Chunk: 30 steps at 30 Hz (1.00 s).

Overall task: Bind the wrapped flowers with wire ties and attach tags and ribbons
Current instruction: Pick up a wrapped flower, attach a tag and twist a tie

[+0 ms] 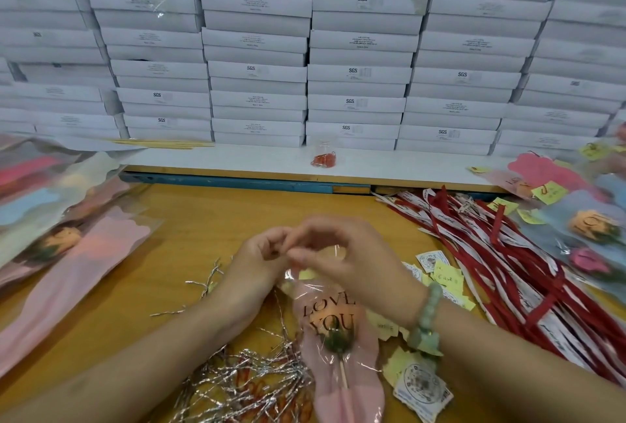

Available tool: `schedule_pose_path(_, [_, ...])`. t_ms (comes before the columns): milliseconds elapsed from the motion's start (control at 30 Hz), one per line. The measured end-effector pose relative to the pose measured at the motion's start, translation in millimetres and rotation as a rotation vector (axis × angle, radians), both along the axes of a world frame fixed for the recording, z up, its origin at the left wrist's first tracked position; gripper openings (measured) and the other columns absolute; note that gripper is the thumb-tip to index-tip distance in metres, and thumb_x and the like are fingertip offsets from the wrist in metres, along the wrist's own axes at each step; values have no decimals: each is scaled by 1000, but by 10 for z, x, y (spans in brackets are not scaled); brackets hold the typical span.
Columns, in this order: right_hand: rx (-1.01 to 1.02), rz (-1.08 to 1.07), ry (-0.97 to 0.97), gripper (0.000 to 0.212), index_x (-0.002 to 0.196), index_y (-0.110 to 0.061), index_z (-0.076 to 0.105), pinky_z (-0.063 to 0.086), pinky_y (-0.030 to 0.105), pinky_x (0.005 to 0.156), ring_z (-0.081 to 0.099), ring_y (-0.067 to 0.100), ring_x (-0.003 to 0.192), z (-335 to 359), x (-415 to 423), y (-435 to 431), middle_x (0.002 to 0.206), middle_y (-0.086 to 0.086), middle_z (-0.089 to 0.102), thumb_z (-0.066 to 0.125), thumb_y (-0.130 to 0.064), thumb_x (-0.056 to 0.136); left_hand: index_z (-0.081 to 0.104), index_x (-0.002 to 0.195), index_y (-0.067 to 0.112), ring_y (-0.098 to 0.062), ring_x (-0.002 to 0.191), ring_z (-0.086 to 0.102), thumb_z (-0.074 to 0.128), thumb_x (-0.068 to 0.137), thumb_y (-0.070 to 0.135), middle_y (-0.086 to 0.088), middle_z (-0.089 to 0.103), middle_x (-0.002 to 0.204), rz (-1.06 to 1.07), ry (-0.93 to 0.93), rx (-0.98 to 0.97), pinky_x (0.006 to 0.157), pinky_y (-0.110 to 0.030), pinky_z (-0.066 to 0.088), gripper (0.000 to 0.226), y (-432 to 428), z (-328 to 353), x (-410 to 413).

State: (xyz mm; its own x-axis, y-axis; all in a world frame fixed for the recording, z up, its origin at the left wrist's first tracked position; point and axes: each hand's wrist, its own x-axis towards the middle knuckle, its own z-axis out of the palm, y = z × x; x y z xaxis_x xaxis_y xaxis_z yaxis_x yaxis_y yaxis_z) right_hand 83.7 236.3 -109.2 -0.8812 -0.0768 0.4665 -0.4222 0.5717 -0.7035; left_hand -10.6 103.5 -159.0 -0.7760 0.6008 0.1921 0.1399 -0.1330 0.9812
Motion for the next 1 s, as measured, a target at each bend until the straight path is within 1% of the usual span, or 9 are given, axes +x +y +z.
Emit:
schedule_pose_path(67, [-155,-137,1,7,92,-14,70,57,23,77,69,9,75,10,-57,159,82,-2,73,69,-10,86,74,97,22,-17,82,68,68,86,13,-8,73,90,35,5,-13,83,-38,52,15,17,9,31])
schedule_pose_path(133, [-252,-251,25,6,91,-9,69,57,26,75,69,13,71,-8,-111,308,77,3,73,70,-8,86,73,95,22,-8,69,64,67,90,12,2,66,74,50,42,-41,72,-27,53,14,20,6,36])
schedule_pose_path(200, [-275,-333,27,5,89,-9,68,57,28,75,69,14,70,-47,-162,395,75,3,73,71,-8,85,72,95,21,-3,60,58,66,91,12,9,61,66,61,77,-55,61,-16,49,12,17,3,32])
schedule_pose_path(300, [-262,-399,8,5,87,-12,69,59,30,76,70,13,72,-101,-223,426,76,2,73,71,-8,85,72,93,20,-2,55,54,67,90,11,11,60,64,76,95,-54,55,-13,45,11,13,-8,28])
schedule_pose_path(500, [-312,-363,-50,3,88,-5,69,58,35,81,72,16,74,-173,-316,378,76,4,75,70,-7,86,74,84,25,2,67,64,70,86,10,10,69,75,74,111,-36,58,-10,47,16,24,8,31])
schedule_pose_path(667, [-300,-274,-110,6,88,-6,70,56,28,77,71,12,72,-190,-312,316,73,2,74,71,-11,86,74,86,25,-9,76,67,71,86,13,4,70,78,94,115,-37,69,-23,55,12,24,0,23])
schedule_pose_path(700, [-282,-266,-117,7,89,-6,70,56,28,77,71,11,72,-188,-310,309,73,2,74,71,-12,86,73,86,23,-9,77,67,71,86,12,4,71,78,99,114,-29,70,-23,54,11,27,-1,22])
schedule_pose_path(833, [-242,-258,-123,7,89,-8,70,55,21,74,69,8,71,-167,-301,284,73,1,73,72,-13,84,70,88,16,-2,68,65,72,85,9,7,68,70,111,122,-16,61,-12,49,7,34,6,41])
schedule_pose_path(1000, [-241,-290,-95,5,86,-11,71,55,30,82,70,11,74,-142,-283,284,73,0,74,73,-15,85,71,85,16,-11,73,69,72,85,10,0,70,75,150,93,-10,61,-17,51,6,35,4,35])
